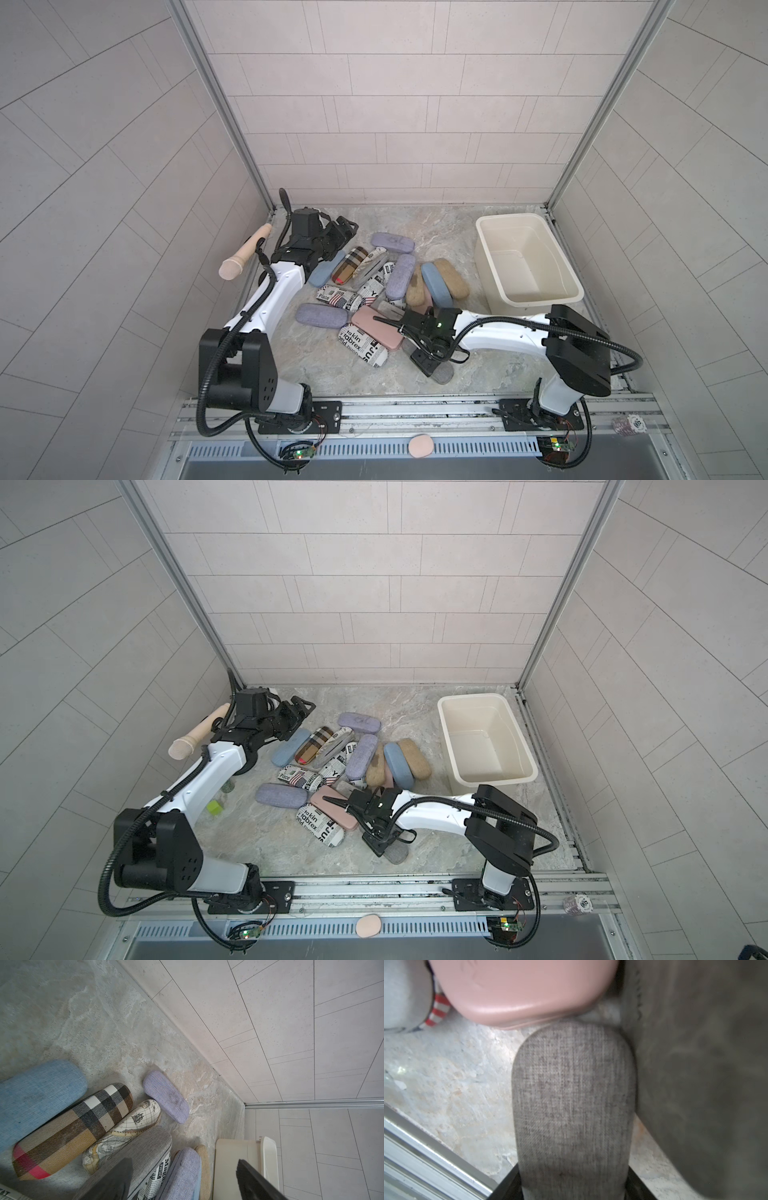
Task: Put the glasses cases into the storage boxes
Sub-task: Pick up the glasses case at the center of the board, then place the glasses case in the storage box.
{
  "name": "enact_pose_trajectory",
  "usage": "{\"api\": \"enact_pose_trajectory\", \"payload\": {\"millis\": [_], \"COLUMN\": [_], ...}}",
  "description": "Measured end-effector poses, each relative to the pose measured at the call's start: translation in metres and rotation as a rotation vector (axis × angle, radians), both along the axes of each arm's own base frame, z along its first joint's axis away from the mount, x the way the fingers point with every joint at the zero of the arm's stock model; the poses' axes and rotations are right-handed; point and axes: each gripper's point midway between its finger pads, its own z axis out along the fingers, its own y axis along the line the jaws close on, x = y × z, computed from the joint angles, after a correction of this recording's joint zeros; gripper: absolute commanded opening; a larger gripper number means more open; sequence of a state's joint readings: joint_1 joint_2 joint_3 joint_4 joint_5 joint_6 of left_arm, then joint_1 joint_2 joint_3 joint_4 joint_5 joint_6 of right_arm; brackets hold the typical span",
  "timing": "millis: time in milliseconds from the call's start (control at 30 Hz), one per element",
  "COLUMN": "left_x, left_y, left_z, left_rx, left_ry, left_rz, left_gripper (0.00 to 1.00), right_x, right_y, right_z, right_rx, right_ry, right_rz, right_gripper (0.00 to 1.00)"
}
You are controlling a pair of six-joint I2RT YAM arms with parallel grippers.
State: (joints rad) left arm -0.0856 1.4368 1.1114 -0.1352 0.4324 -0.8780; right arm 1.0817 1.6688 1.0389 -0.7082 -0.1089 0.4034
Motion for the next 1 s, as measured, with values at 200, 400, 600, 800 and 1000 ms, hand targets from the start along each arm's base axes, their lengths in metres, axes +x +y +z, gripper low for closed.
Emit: {"api": "enact_pose_trajectory", "payload": {"millis": [200,400,600,800,1000], "left_x": [0.001,0.002,0.003,0.003,-0.003], "left_y": [-0.003,-0.005,-0.011,-0.020,-0.041], "left_z": [0.005,0.007,0.010,0.011,0.012], "left_rx": [-0.006,-0.013,-0.032,-0.045,-0.054], "left_ry": [-0.023,-0.034,-0.049,-0.058,-0.058], "left_rz": [-0.020,-0.031,-0.061,-0.091,-0.150], "left_gripper": [0.86,0.86,0.86,0.85,0.85], "right_x": [0.001,0.004,0.016,0.023,0.042], "right_y": [-0.004,-0.012,-0.016,-0.025,-0.022], "right_z": [0.011,0.029,0.068,0.089,0.123], "right_rx": [-0.006,-0.017,0.028,0.033,0.060], "right_ry": [-0.019,-0.058,-0.157,-0.214,-0.290], "right_rz": [0.024,0.031,0.013,-0.014,-0.045], "right_gripper": [0.53,0.54,0.55,0.54,0.54]}}
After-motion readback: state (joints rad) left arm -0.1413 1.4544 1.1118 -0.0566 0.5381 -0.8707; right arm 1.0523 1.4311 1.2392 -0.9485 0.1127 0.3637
